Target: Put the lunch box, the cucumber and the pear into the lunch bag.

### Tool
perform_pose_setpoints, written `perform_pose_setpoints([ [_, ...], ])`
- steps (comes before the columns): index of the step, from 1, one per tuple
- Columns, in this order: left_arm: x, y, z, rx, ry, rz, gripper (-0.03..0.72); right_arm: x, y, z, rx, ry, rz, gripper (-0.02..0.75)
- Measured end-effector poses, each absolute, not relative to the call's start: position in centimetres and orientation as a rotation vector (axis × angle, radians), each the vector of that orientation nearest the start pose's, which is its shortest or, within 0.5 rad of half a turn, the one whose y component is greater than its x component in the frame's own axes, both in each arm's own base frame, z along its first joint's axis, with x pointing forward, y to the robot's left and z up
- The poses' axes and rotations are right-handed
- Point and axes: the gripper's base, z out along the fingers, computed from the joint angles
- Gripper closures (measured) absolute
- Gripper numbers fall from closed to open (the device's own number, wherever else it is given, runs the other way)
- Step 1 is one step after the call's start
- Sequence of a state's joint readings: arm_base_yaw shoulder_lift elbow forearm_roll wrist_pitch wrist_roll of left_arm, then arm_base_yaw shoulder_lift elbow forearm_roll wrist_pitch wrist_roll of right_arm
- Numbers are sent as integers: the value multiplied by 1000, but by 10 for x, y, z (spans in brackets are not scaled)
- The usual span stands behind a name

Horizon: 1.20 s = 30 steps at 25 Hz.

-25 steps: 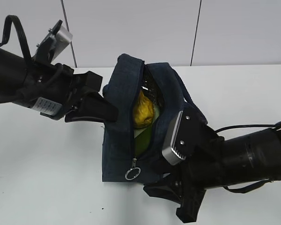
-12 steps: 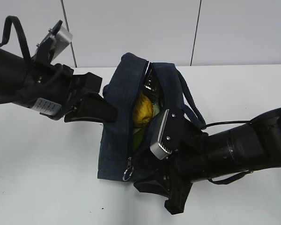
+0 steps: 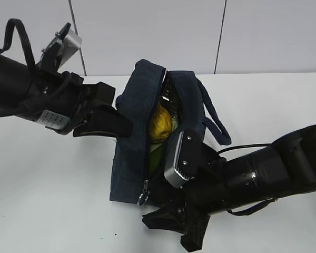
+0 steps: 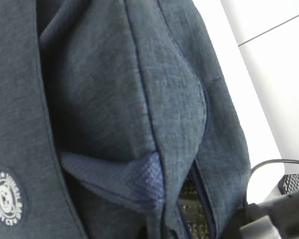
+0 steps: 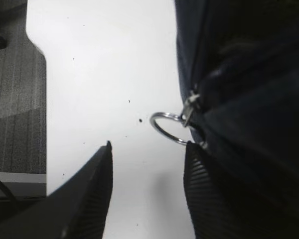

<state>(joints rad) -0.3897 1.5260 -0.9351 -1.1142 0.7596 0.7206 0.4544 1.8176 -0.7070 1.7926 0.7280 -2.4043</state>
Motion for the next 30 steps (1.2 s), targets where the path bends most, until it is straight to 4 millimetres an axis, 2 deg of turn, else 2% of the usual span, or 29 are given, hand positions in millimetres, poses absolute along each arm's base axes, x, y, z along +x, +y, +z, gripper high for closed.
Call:
perform_pose_setpoints([
  [30,256,-168,248,487,2480,-1118,704,249,184,130,-1369,1867,733,359],
])
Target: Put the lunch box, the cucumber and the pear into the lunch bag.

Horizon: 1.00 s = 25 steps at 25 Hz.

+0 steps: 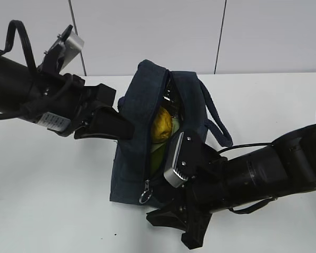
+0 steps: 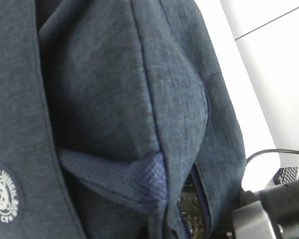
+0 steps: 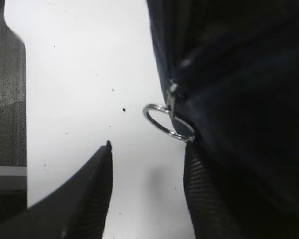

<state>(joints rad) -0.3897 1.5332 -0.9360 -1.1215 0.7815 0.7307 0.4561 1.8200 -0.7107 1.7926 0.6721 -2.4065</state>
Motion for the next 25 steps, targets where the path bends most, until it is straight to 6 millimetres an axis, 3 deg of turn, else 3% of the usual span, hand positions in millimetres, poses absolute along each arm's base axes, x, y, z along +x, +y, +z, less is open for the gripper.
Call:
perform_pose_setpoints([
  [25,255,-171,251,468,2454,-1195,704,262,190,142,-1314,1863,737,309],
])
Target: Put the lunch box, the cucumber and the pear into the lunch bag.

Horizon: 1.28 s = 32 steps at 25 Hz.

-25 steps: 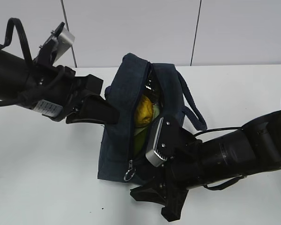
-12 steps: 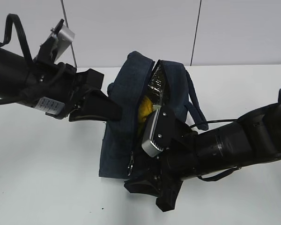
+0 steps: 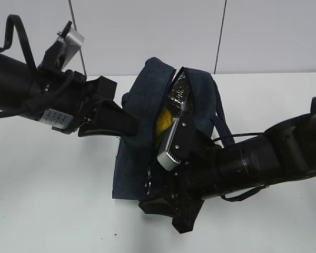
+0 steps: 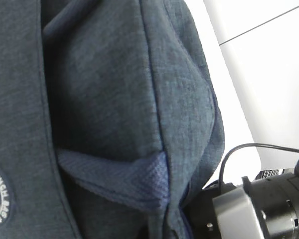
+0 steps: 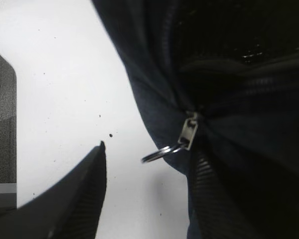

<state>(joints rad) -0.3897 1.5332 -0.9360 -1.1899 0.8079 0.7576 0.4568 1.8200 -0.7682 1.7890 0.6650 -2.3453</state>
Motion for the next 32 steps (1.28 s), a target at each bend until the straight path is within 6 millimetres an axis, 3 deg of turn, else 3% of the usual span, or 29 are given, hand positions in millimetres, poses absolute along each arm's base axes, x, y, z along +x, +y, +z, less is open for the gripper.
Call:
perform_pose_setpoints([
  [4,255,-171,251,473,2452,-1194,704,262,190,142,-1304,1875,739,335],
  [10,254,-171,251,483,2450,-1195,704,263,189,141,-1292,1896,726,458],
  [15,254,-171,251,488,2448,-1193,704,264,187,139,-1289,1914,697,472],
  [19,254,-171,251,489,2447,-1193,704,265,187,139,-1285,1924,687,449],
  [24,254,-171,251,491,2446,-1192,704,264,188,139,-1270,1935,702,337],
  [32,254,-171,251,498,2443,-1190,704,265,187,138,-1255,1963,681,318],
])
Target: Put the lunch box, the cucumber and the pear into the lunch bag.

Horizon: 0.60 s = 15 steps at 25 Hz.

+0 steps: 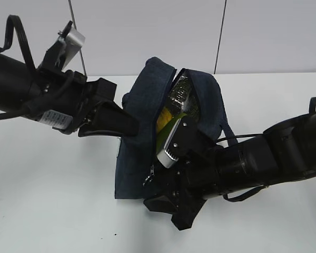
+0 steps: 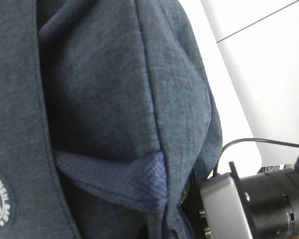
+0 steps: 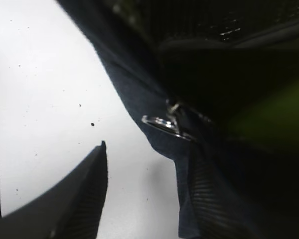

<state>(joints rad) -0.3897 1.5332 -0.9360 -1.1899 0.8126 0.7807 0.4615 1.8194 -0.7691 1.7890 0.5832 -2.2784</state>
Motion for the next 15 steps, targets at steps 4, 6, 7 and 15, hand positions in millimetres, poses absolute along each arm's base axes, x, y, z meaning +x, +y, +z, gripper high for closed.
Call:
perform_pose_setpoints([
  [4,254,-171,251,512,2437,-1185,704,266,184,146,-1251,1951,637,318],
  [6,255,-171,251,511,2435,-1182,704,267,182,152,-1243,1946,597,318],
  [7,255,-171,251,512,2435,-1180,704,267,181,155,-1241,1943,578,318],
  [15,255,-171,251,508,2433,-1175,704,265,174,154,-1220,1987,505,318],
])
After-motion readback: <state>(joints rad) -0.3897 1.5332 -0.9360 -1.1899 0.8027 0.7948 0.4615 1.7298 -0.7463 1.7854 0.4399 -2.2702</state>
